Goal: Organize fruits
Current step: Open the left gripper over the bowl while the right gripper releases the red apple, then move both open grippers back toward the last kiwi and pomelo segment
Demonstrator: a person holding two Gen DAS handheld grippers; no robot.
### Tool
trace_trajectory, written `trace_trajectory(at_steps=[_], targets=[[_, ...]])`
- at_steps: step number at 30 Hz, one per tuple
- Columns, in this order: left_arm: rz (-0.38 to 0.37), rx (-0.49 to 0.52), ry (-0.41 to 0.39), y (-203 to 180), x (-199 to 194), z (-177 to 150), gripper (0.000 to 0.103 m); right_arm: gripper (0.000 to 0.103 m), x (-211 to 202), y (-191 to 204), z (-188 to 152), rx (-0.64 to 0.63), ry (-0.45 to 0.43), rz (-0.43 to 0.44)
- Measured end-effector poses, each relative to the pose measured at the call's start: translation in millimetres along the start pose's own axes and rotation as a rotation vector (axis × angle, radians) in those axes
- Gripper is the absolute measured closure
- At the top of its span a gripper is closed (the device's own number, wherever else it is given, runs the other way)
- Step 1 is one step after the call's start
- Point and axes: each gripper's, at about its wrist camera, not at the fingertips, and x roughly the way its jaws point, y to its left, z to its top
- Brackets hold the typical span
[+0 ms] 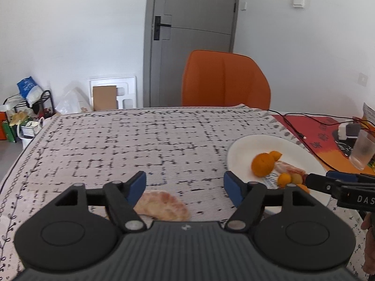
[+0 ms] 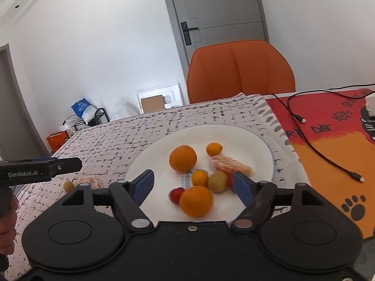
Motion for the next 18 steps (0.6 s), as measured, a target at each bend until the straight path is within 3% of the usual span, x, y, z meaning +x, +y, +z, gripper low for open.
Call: trace_trajectory(at_steps=[8,18], targets=[[0.041,-0.022,0.000,21,-6,-5,0.029,0.003,3,14,2,0.006,-0.033,0.037],[0.075,-0.073,0.017,47,-7,-11,0.029,0.000,14,38,5,-0.026,-0.019,0.079]])
